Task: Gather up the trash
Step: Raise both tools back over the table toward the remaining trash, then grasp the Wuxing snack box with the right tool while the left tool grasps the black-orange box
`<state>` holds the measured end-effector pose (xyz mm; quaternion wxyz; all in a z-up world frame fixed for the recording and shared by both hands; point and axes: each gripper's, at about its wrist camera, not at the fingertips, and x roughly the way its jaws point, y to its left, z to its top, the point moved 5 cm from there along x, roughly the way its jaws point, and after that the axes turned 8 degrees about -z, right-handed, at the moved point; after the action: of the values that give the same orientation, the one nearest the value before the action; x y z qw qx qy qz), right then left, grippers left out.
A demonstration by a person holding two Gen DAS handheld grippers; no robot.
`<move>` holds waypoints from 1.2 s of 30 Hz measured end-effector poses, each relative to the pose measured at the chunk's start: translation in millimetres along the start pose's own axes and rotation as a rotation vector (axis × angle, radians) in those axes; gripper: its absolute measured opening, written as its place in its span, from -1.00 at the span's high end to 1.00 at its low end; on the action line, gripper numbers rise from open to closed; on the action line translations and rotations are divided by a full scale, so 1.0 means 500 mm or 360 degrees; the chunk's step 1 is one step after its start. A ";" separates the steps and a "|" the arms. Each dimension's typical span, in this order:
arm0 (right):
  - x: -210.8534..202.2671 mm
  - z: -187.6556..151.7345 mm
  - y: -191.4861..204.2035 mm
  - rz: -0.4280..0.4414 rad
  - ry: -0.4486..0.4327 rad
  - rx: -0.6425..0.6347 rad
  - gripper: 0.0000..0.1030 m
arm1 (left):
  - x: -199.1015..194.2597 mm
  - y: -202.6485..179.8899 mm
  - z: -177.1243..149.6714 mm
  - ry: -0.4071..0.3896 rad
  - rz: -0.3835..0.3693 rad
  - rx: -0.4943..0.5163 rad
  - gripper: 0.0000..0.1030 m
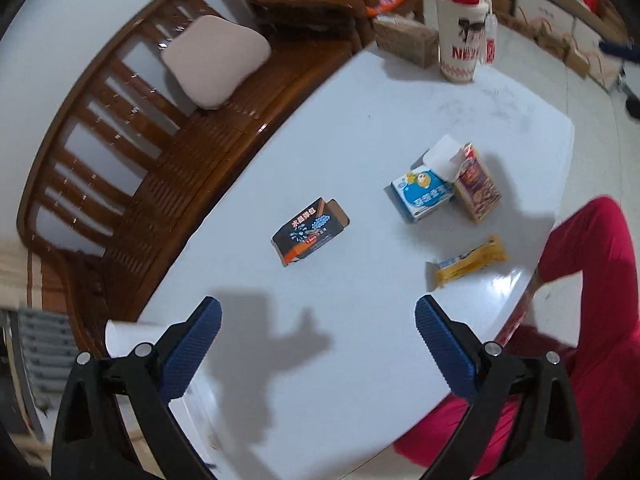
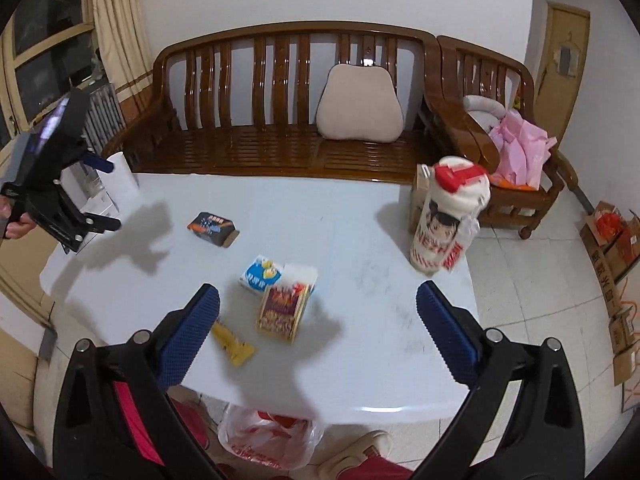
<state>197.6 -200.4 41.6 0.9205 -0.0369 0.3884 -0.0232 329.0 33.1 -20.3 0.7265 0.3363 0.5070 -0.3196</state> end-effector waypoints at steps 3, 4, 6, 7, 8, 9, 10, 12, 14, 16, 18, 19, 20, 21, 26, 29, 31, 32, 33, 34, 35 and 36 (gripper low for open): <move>0.015 0.019 0.004 0.0014 0.0007 -0.0006 -0.87 | 0.035 0.015 0.016 0.0053 -0.0004 0.0094 -0.84; 0.024 0.021 0.008 0.0011 0.0012 -0.0008 -0.87 | 0.048 0.019 0.020 0.0068 -0.0011 0.0123 -0.84; 0.045 0.022 0.017 0.0013 0.0040 -0.0016 -0.87 | 0.079 0.029 0.031 0.0096 -0.0040 0.0159 -0.84; 0.058 0.021 0.021 0.0011 0.0054 -0.0018 -0.87 | 0.094 0.033 0.035 0.0113 -0.0062 0.0171 -0.84; 0.075 0.018 0.027 0.0008 0.0075 -0.0021 -0.87 | 0.112 0.037 0.039 0.0129 -0.0087 0.0184 -0.84; 0.085 0.017 0.032 0.0009 0.0089 -0.0024 -0.87 | 0.126 0.039 0.043 0.0136 -0.0099 0.0193 -0.84; 0.100 0.014 0.039 0.0012 0.0110 -0.0027 -0.87 | 0.141 0.042 0.046 0.0143 -0.0108 0.0206 -0.84; 0.128 0.005 0.054 0.0018 0.0145 -0.0032 -0.87 | 0.169 0.044 0.050 0.0163 -0.0118 0.0234 -0.84; 0.151 -0.002 0.065 0.0022 0.0174 -0.0041 -0.87 | 0.193 0.047 0.053 0.0172 -0.0129 0.0254 -0.84; 0.180 -0.015 0.078 0.0020 0.0205 -0.0044 -0.87 | 0.222 0.050 0.054 0.0194 -0.0133 0.0284 -0.84; 0.211 -0.031 0.089 0.0029 0.0244 -0.0040 -0.87 | 0.251 0.052 0.053 0.0212 -0.0147 0.0318 -0.84; 0.224 -0.039 0.093 0.0037 0.0263 -0.0033 -0.87 | 0.266 0.054 0.053 0.0228 -0.0155 0.0327 -0.84; 0.238 -0.048 0.096 0.0050 0.0285 -0.0025 -0.87 | 0.277 0.054 0.053 0.0239 -0.0158 0.0334 -0.84; 0.262 -0.061 0.104 0.0069 0.0326 -0.0017 -0.87 | 0.295 0.056 0.054 0.0253 -0.0169 0.0347 -0.84; 0.338 -0.100 0.121 0.0053 0.0432 0.0020 -0.87 | 0.353 0.062 0.055 0.0309 -0.0192 0.0412 -0.84; 0.357 -0.113 0.132 0.0022 0.0434 0.0029 -0.87 | 0.381 0.069 0.058 0.0334 -0.0196 0.0451 -0.84; 0.370 -0.122 0.141 0.0005 0.0439 0.0029 -0.87 | 0.397 0.075 0.063 0.0337 -0.0205 0.0458 -0.84; 0.377 -0.124 0.143 -0.0002 0.0444 0.0029 -0.87 | 0.407 0.079 0.066 0.0341 -0.0218 0.0449 -0.84; 0.385 -0.130 0.146 -0.0024 0.0447 0.0028 -0.87 | 0.413 0.081 0.071 0.0341 -0.0220 0.0442 -0.84; 0.392 -0.133 0.149 -0.0039 0.0447 0.0025 -0.87 | 0.417 0.084 0.075 0.0340 -0.0225 0.0438 -0.84; 0.399 -0.138 0.153 -0.0048 0.0451 0.0021 -0.87 | 0.424 0.085 0.077 0.0342 -0.0238 0.0435 -0.84; 0.407 -0.143 0.156 -0.0048 0.0461 0.0025 -0.87 | 0.429 0.084 0.079 0.0345 -0.0236 0.0441 -0.84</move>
<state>289.3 -140.7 -160.3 0.8547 -0.0317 0.5163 -0.0451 443.9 -1.4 -207.4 0.5887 0.4272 0.5568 -0.4010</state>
